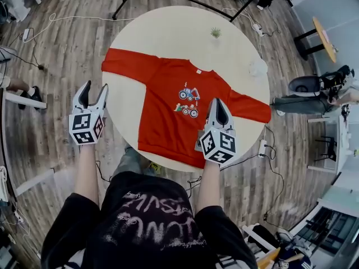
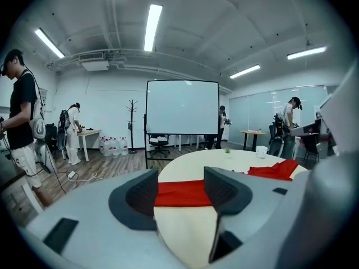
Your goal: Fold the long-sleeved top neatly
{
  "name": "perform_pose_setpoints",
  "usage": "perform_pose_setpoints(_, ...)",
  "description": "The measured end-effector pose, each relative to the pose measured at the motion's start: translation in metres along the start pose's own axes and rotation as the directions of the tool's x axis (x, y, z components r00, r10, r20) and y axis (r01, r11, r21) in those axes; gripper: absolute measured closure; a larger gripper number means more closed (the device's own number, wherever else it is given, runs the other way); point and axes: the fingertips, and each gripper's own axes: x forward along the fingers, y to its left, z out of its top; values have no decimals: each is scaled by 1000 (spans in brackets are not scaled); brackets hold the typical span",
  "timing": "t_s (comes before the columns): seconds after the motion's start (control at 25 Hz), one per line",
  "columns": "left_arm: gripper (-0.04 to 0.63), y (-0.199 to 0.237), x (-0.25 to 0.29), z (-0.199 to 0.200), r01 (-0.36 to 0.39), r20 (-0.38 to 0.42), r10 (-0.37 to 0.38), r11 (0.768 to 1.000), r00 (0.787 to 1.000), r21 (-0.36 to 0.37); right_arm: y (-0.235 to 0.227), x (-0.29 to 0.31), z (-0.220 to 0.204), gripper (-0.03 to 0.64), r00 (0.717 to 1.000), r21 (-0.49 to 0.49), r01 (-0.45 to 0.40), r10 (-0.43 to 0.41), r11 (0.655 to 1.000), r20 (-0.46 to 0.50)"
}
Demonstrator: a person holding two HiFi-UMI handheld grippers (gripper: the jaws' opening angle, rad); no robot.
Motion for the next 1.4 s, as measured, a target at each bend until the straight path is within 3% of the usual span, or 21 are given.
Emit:
perform_pose_setpoints(0.16,331,24,27,-22,-15,-46,14,1000,999,-13,15,31,-14,612,999,-17,-8,8,1000,-45)
perform_pose_setpoints(0.36,353,36,52,-43,10,-72,-17,995,997,-98,34,63,-26,612,996,-23,-25,23,999,-81)
perform_pose_setpoints(0.6,353,32,75,-73,19,-134,-31,996,990,-92,51,84,-41,612,992,-40,-49,44,998,-120)
perform_pose_setpoints(1.08,357,121,111,-134,-74,-225,87,995,970,67,57,115,-78,612,981,-58,-40,28,998,-191)
perform_pose_setpoints(1.24,360,130,134,-159,-23,-262,63,988,963,152,60,130,-86,612,980,-53,-36,25,998,-199)
perform_pose_setpoints(1.4,360,128,158,-189,80,-320,13,958,947,277,65,145,-93,612,979,-56,-33,20,998,-204)
